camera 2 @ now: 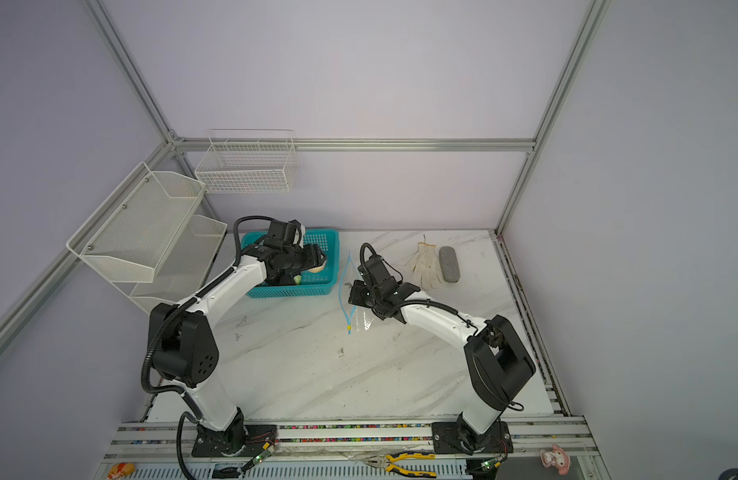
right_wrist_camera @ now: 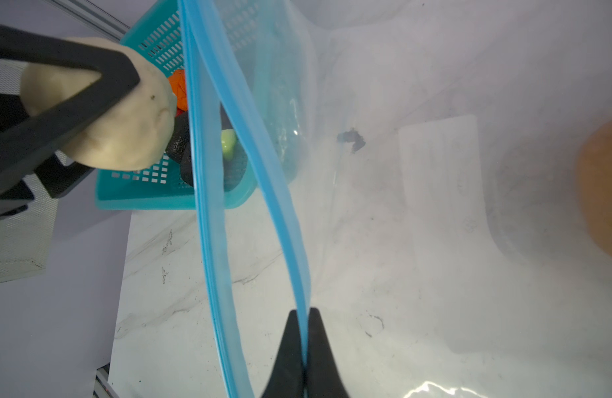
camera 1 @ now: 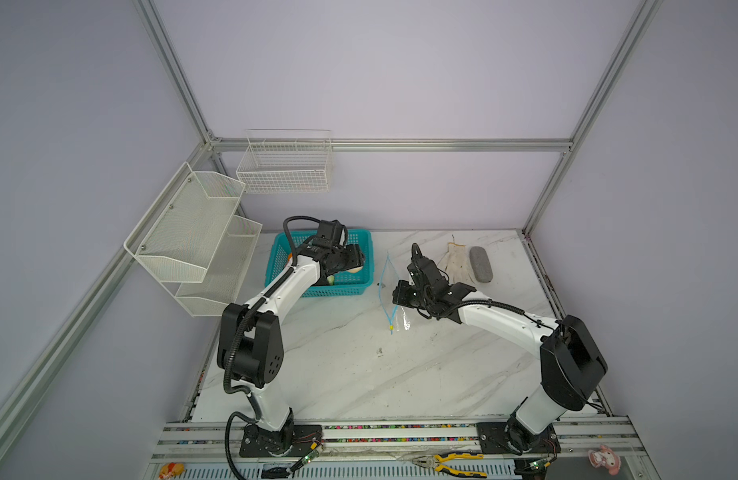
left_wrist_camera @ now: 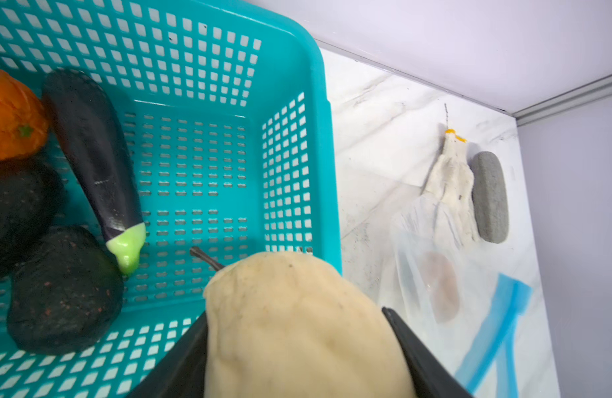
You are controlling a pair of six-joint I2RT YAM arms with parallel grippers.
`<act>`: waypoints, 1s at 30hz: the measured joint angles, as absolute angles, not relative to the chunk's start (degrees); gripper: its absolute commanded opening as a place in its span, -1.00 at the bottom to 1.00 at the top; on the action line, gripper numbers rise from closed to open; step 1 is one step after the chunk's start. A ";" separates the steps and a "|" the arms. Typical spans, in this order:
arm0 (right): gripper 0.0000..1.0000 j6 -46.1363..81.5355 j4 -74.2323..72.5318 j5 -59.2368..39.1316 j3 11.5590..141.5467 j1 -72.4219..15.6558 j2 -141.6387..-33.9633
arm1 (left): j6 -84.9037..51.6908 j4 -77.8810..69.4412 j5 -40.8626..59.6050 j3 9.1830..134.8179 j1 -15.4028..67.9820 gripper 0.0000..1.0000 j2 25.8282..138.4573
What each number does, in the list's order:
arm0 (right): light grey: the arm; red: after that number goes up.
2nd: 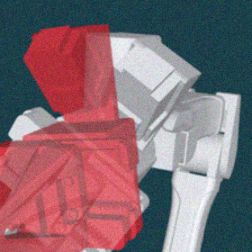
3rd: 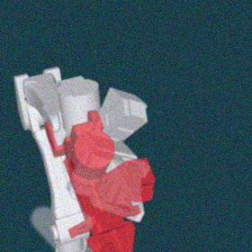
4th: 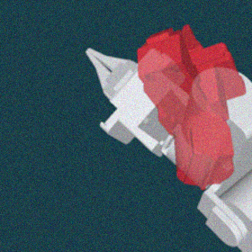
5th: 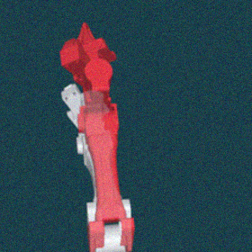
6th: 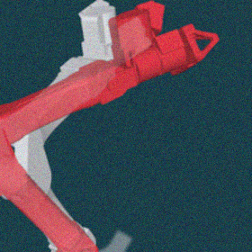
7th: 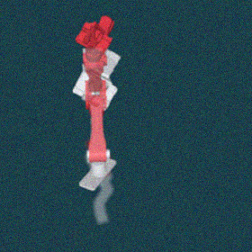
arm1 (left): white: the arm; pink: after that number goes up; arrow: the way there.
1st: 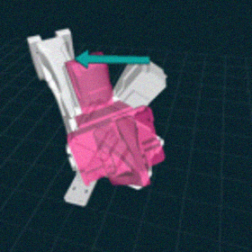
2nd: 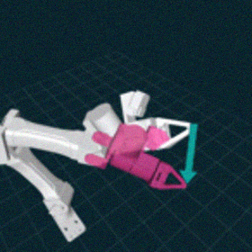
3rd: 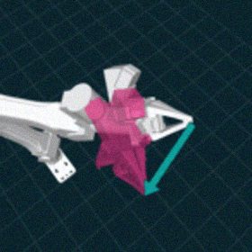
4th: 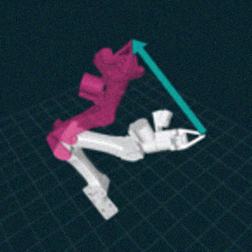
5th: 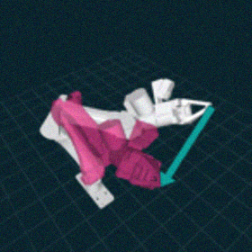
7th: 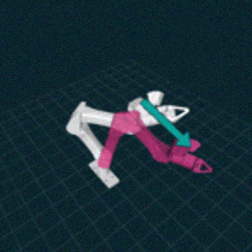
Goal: Place the food in the zip-top bag and seal the zipper
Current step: 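Lift the cream pear out of the teal basket with the left gripper, then carry the cream pear with the left gripper toward the open bag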
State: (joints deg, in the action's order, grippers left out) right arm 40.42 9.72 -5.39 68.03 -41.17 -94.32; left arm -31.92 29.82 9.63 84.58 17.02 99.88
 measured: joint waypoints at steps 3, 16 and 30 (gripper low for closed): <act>-1.00 40.47 9.26 -6.13 68.03 -41.17 -94.32 | -32.51 26.33 13.43 79.48 17.02 0.04 95.61; -1.00 41.69 8.97 -7.33 71.02 -41.17 -94.65 | -35.18 14.33 23.24 72.71 18.96 0.03 87.90; -1.00 42.15 9.23 -7.25 71.05 -41.17 -94.02 | -38.54 3.62 30.96 69.01 20.53 0.02 83.35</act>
State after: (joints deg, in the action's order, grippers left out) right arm 42.15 9.23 -7.25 71.05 -41.17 -94.02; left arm -38.54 3.62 30.96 69.01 20.53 83.35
